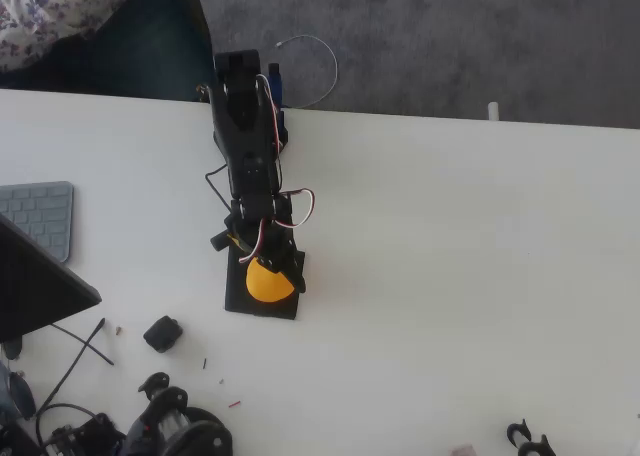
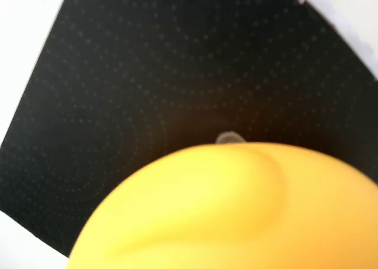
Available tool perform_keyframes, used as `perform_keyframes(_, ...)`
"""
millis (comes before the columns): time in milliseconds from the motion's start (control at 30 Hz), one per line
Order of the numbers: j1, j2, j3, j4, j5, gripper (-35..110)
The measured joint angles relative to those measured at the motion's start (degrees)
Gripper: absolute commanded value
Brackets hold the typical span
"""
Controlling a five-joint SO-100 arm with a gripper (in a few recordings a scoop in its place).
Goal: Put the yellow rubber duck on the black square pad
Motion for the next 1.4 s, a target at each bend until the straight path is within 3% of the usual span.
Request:
perform_keyframes(167, 0.0, 8.88, -1.05, 1.23, 0.0, 45)
perform_keyframes(467, 0.62, 32.7, -2.72, 13.8, 0.0, 45)
perform_keyframes(733, 13.8, 39.73, -2.81, 14.33, 7.65, 45)
perform_keyframes(1067, 28.74, 39.9, -2.81, 1.23, 19.6, 45)
perform_keyframes(1400, 30.06, 39.9, 12.92, -12.3, 27.51, 45)
